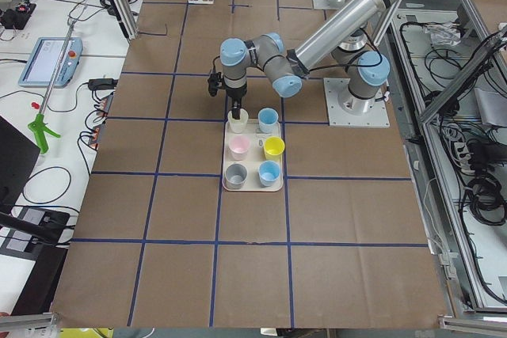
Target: Transfer IKEA cup to right arm and place on rack
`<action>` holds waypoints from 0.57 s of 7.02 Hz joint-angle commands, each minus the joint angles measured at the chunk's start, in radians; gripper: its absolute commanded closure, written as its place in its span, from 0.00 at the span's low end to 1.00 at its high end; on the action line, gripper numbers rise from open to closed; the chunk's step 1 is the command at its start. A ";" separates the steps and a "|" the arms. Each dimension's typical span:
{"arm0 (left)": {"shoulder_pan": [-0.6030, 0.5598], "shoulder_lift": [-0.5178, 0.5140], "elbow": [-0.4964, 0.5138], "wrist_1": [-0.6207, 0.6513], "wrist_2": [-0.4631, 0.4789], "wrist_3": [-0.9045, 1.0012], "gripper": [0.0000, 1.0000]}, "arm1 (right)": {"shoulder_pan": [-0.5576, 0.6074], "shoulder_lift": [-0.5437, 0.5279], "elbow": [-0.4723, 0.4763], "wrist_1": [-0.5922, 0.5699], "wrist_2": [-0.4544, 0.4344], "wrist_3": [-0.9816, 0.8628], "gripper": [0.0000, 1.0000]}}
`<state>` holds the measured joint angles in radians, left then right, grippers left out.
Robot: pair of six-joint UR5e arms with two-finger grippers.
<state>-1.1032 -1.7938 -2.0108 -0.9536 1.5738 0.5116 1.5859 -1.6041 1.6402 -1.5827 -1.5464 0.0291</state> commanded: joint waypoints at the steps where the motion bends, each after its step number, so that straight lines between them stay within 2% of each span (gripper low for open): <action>1: -0.001 -0.018 0.000 0.001 0.003 0.004 0.01 | 0.000 0.001 0.001 0.001 0.002 0.000 0.00; 3: -0.001 -0.018 0.001 0.001 0.002 0.002 0.04 | 0.000 0.001 0.004 0.000 0.000 -0.002 0.00; 4: 0.000 -0.019 0.001 0.004 0.003 0.007 0.22 | 0.000 0.000 0.004 -0.002 0.003 0.000 0.00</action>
<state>-1.1042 -1.8113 -2.0102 -0.9518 1.5758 0.5153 1.5861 -1.6033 1.6439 -1.5829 -1.5452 0.0281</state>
